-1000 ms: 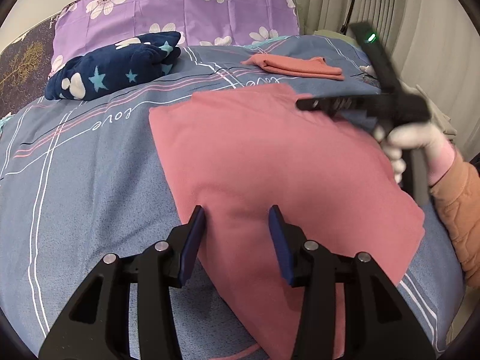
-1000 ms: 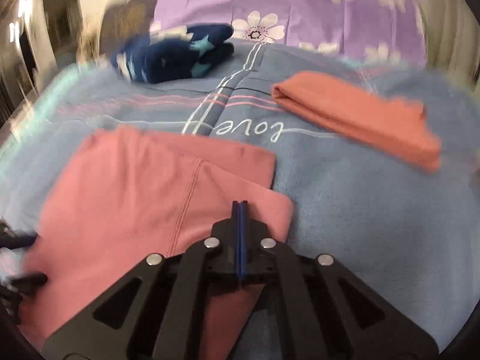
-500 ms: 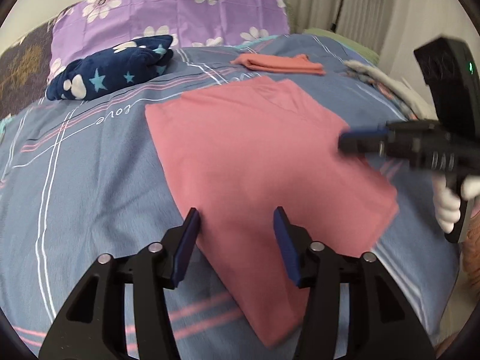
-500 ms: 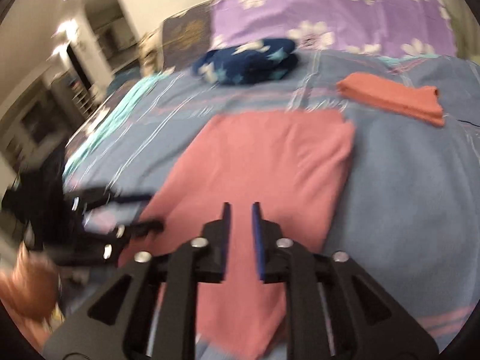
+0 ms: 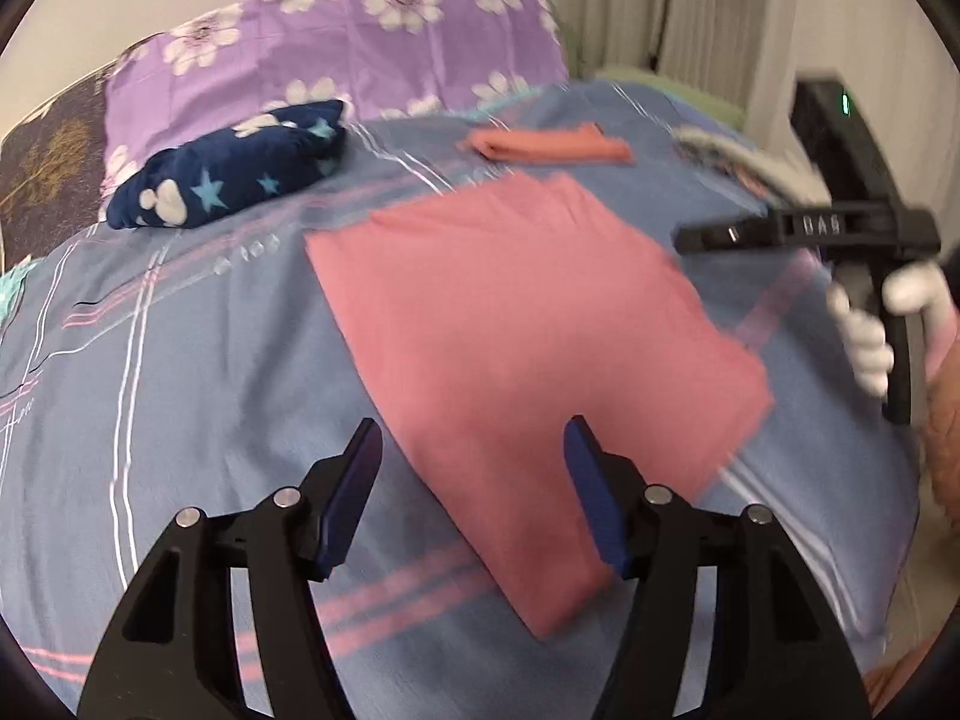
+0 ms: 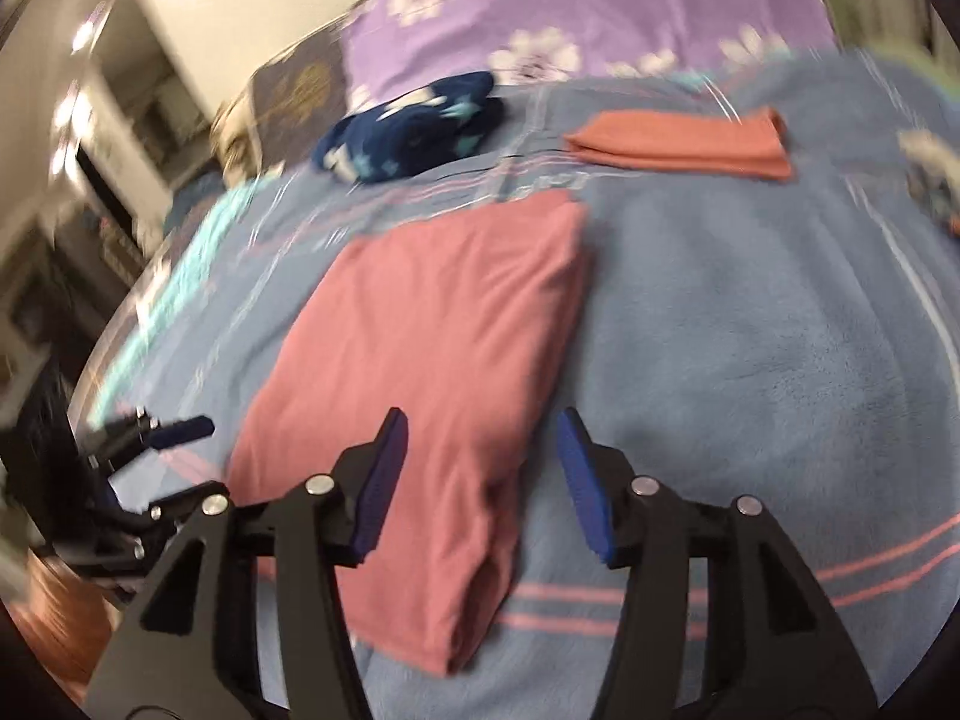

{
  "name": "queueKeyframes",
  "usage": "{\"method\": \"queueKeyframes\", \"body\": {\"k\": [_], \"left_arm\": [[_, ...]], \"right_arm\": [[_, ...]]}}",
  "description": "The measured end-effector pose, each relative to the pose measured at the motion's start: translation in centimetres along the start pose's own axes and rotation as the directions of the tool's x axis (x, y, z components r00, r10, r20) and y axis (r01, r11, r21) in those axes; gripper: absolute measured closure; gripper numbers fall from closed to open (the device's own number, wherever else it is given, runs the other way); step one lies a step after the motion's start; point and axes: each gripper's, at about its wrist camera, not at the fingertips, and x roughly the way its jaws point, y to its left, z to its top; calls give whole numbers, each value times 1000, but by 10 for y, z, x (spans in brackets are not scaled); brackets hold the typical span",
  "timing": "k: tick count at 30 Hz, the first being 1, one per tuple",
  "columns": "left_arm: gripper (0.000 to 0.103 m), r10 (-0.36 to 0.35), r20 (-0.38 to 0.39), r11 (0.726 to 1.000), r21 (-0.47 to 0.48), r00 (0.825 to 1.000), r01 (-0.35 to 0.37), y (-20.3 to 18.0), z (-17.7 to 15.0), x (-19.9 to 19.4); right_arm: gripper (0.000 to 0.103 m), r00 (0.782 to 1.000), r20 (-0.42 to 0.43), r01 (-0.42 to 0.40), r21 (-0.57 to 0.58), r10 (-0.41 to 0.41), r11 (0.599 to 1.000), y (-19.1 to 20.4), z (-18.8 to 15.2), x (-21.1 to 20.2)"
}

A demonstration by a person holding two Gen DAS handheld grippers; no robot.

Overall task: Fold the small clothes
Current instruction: 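Lift the folded pink shirt with both grippers and carry it to the stack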

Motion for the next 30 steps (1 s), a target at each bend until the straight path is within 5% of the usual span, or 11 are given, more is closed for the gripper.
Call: {"method": "queueKeyframes", "body": {"k": [5,8,16,18,20,25,30], "left_arm": [[40,-49,-54,988,-151,997,40,40,17,40],[34,-144,-85,966,-227,986,122,58,21,69],[30,-227,-81,952,-229,971,204,65,54,111],[41,-224,-81,954,-224,971,201,64,64,119],[69,-234,-74,950,-229,969,211,63,69,122],[81,-133,-36,987,-101,991,129,40,74,99],[83,-118,87,992,-30,989,121,11,95,36]], "right_arm": [[47,992,-84,-77,136,89,988,-36,20,36],[41,982,-116,-132,146,150,980,-45,26,53],[49,957,-162,-223,128,242,966,-48,61,95],[54,955,-162,-227,128,247,965,-46,66,102],[66,962,-157,-207,114,224,972,-42,69,106],[84,990,-80,-116,20,117,993,-20,64,90],[85,992,88,-84,-73,91,994,12,62,24]]}}
